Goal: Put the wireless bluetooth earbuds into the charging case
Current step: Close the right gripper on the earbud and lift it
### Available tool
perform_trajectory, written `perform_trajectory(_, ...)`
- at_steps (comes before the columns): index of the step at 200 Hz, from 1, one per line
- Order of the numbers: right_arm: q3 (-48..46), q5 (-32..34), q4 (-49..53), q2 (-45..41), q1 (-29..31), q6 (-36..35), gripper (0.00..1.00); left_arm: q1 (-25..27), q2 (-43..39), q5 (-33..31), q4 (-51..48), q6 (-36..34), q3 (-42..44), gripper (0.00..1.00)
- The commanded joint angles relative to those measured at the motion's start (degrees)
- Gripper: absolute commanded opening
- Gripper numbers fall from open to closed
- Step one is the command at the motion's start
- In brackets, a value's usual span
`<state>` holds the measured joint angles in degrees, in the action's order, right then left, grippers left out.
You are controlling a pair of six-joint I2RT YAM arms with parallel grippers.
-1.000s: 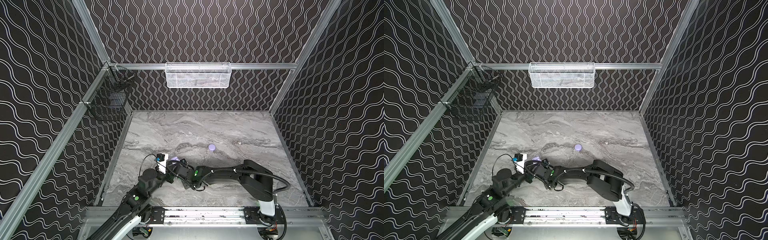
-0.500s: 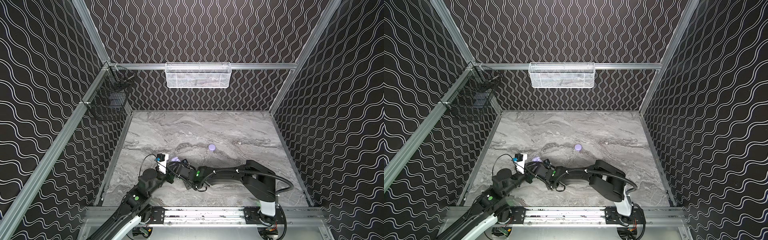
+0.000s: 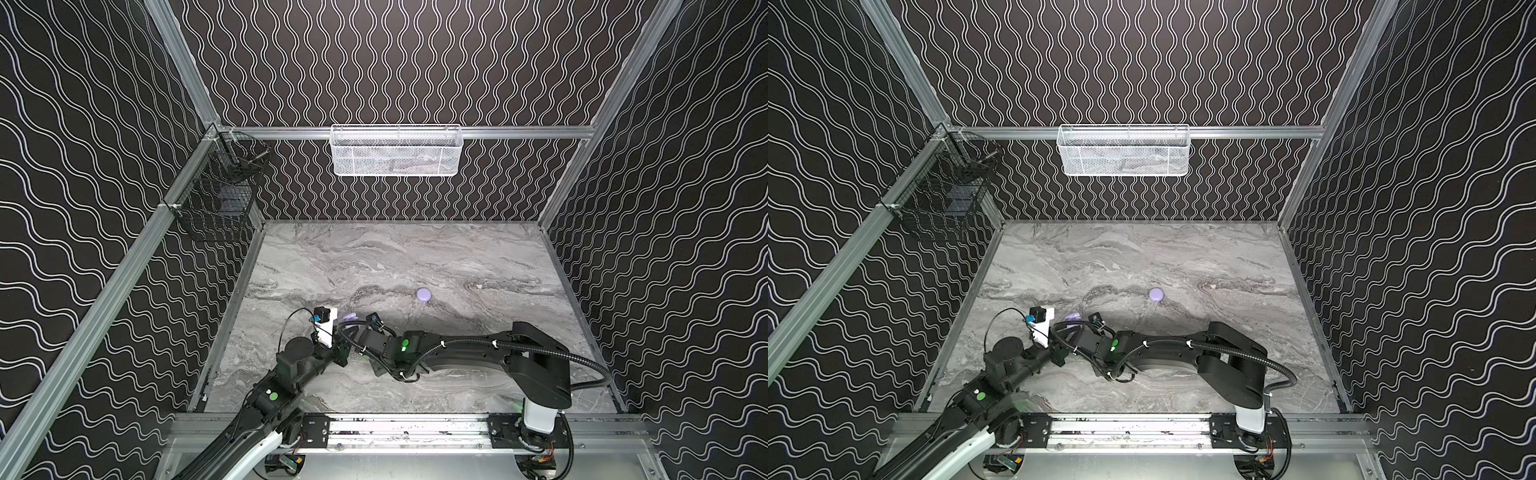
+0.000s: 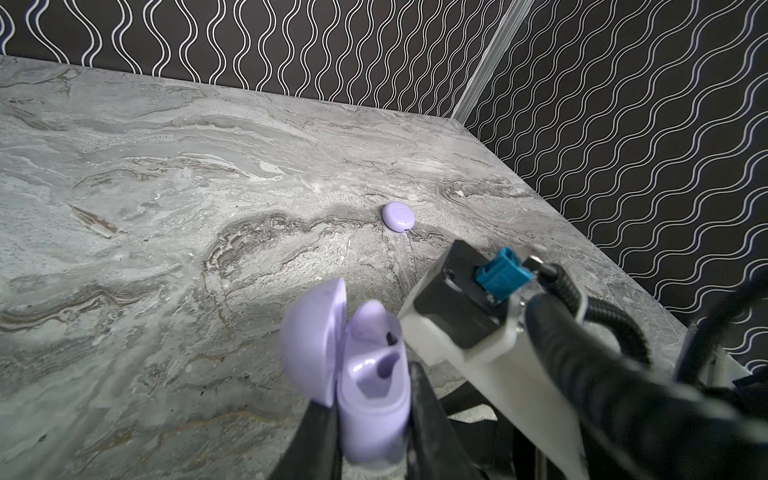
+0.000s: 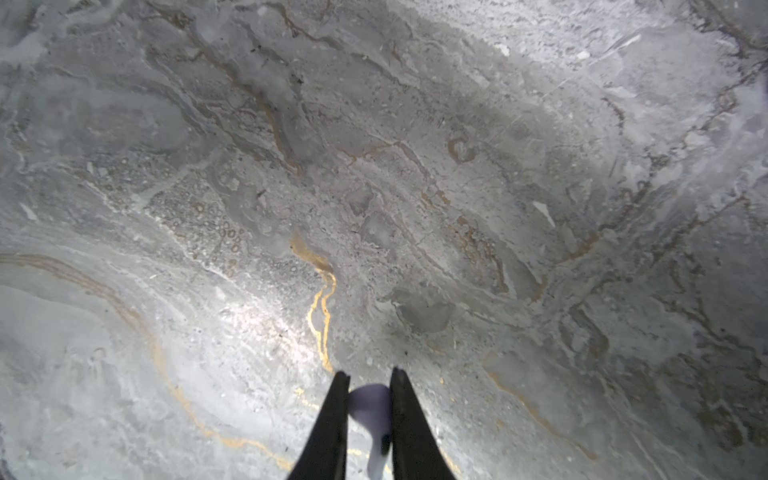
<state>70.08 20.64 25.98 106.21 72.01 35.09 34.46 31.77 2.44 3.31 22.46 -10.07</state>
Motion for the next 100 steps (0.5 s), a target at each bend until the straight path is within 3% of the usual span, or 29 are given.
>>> perform_trajectory(1,-0.5,1.8,0.6,-1.3,0.1,1.3,0.18,-0.2,0.1,0.9,2.7,-0.1,-0.1,0.16)
perform_trajectory(100,-1.7,4.4,1.4,-5.5,0.1,3.2,0.18,-0.2,1.5,5.5,6.1,-0.8,0.3,0.14)
